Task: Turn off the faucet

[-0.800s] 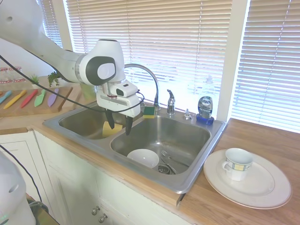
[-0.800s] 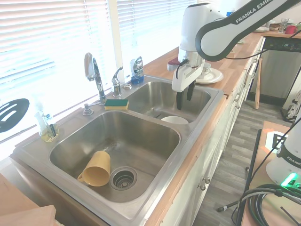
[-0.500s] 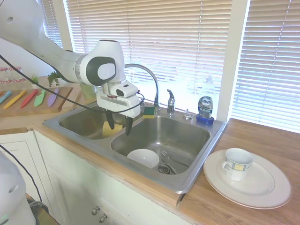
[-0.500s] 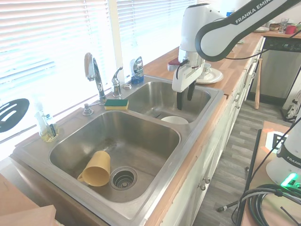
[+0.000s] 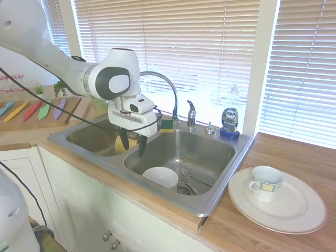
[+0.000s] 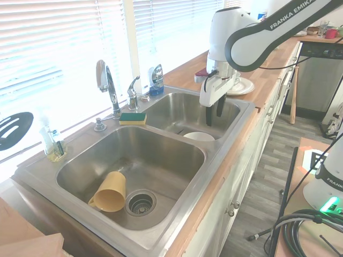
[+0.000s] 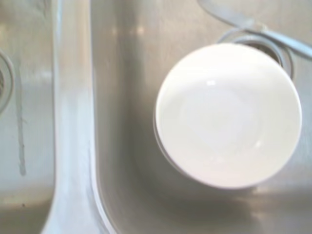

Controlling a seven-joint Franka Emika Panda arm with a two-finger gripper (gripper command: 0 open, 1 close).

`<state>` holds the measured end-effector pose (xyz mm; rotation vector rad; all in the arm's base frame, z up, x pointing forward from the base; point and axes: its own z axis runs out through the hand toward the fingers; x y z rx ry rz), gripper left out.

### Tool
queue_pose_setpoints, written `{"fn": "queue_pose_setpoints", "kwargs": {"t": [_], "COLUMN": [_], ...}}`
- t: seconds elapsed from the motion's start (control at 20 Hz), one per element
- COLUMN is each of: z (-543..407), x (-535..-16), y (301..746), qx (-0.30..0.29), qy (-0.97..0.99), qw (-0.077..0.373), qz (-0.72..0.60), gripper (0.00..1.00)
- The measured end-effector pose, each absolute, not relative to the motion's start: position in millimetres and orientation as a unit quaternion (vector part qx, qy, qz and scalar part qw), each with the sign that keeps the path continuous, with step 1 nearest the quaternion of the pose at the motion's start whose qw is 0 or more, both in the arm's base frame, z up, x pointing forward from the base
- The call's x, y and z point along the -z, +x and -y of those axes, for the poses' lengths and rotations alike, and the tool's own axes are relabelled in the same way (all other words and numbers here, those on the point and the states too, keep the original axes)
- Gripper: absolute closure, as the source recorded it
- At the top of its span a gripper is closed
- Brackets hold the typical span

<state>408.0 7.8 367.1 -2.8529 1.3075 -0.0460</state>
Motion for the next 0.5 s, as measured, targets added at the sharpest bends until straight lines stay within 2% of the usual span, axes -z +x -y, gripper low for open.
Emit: {"fn": "queue_pose_setpoints", "kwargs": {"t": [0.5], "z": [-3.7], "x": [-372.4], "y": [404.5], "qx": [0.025], "qy": [-0.907], "qw": [0.007], "qz": [-0.421], "gripper": [1.0]}}
